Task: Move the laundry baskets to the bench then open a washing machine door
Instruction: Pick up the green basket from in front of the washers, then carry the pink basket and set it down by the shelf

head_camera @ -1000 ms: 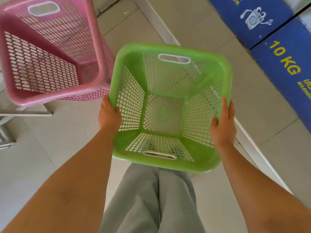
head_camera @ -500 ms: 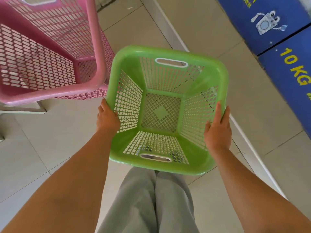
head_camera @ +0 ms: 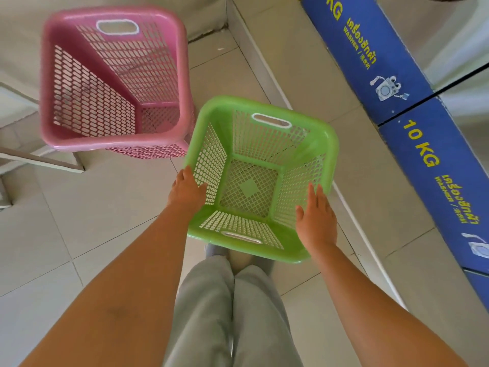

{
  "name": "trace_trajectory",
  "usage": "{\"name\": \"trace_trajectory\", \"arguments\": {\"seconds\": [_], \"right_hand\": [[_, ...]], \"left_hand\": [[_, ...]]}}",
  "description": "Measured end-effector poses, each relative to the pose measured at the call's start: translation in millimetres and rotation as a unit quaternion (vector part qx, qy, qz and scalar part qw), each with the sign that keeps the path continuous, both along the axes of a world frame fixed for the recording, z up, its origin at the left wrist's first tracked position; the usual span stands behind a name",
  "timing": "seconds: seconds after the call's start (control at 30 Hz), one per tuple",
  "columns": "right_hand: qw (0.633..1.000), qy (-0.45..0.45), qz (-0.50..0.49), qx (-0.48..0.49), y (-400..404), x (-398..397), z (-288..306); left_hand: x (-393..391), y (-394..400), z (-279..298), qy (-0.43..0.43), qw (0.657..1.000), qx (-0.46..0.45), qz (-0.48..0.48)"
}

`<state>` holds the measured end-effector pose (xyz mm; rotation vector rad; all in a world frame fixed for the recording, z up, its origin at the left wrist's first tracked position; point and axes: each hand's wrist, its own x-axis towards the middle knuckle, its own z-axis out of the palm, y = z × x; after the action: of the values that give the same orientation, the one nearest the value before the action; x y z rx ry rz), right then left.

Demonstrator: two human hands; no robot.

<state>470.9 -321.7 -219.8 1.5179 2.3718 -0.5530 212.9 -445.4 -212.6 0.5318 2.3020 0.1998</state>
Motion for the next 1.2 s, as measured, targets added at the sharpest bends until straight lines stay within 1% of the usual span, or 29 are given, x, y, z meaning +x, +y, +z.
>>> {"name": "trace_trajectory", "arguments": {"seconds": [0.17,0.3,0.43,0.6,0.73,0.8,1.0,1.2], "right_hand": [[0.999,0.026,0.025,0.006,-27.7,-24.5,38.6],[0.998,0.040,0.045,0.007,-47.8,-61.8,57.7],[0.997,0.050,0.059,0.007,-64.8,-116.4,70.2],[0.996,0.071,0.050,0.011,-77.3,-203.7,72.5],[0.995,0.093,0.036,0.006,-82.6,-275.7,65.2],[0.994,0.103,0.021,0.006,-80.8,-306.1,59.4],[0.994,0.106,0.015,-0.010,-52.6,-368.4,25.0],[0.994,0.099,0.038,0.011,-4.7,-417.5,-27.4]], "left_hand": [[-7.6,-35.5,38.3,0.021,1.000,0.013,0.010],[-36.8,-62.8,60.1,0.049,0.998,0.032,0.032],[-87.8,-87.5,70.8,0.068,0.996,0.045,0.043],[-175.5,-110.3,71.8,0.077,0.996,0.043,0.033],[-253.7,-121.6,66.8,0.108,0.993,0.049,0.027],[-284.5,-122.4,62.5,0.116,0.991,0.044,0.042],[-335.8,-112.6,30.6,0.111,0.989,0.042,0.087],[-389.8,-87.1,-13.1,0.120,0.985,0.023,0.124]]}}
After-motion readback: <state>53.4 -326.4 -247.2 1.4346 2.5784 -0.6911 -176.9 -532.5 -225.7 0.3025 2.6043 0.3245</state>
